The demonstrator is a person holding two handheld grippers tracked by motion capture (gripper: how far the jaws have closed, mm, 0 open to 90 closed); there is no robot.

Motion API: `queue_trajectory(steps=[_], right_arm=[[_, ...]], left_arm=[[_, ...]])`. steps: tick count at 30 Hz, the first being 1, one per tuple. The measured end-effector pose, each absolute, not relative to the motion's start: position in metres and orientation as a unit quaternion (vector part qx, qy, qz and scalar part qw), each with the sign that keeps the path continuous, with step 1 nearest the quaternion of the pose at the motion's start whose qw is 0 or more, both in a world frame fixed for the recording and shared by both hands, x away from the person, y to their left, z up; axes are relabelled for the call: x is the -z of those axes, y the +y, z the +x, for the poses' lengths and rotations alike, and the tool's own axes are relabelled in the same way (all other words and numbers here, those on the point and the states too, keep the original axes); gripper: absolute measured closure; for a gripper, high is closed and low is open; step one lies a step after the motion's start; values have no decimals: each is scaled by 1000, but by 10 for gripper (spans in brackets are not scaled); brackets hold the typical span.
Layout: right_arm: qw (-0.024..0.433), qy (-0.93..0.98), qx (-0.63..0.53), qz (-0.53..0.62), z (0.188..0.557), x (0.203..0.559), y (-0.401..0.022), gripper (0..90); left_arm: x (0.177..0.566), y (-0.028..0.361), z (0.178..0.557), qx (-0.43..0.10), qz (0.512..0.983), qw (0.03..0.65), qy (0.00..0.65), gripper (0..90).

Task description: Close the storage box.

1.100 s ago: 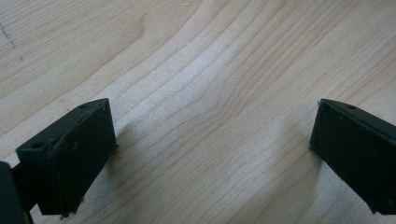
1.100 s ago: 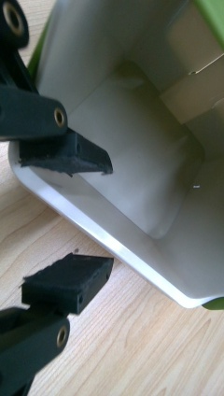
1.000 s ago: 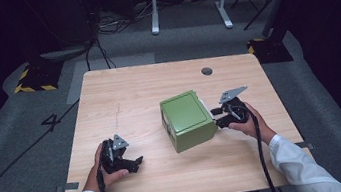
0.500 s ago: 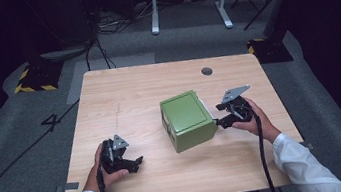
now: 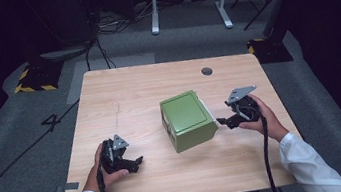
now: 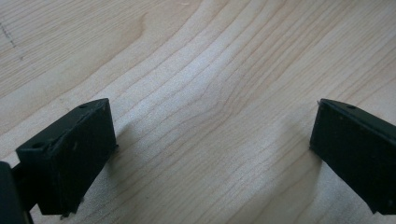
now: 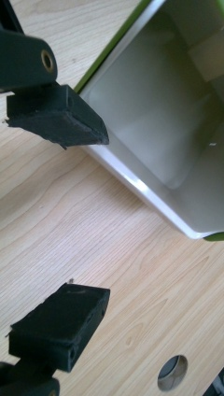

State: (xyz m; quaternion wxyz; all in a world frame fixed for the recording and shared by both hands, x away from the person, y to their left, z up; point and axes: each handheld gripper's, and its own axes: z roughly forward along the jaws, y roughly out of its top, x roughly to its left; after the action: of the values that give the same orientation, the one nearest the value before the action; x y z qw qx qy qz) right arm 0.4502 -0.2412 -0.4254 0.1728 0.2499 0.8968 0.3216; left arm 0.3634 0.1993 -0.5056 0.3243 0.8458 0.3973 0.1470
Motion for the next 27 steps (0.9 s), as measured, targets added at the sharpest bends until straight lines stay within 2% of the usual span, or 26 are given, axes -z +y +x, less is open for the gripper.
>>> queue_trajectory(steps=[27], right_arm=[[207,894,-299,261,421,425,-286,200]], left_arm=[[506,199,363,-146,845,324,400,5]])
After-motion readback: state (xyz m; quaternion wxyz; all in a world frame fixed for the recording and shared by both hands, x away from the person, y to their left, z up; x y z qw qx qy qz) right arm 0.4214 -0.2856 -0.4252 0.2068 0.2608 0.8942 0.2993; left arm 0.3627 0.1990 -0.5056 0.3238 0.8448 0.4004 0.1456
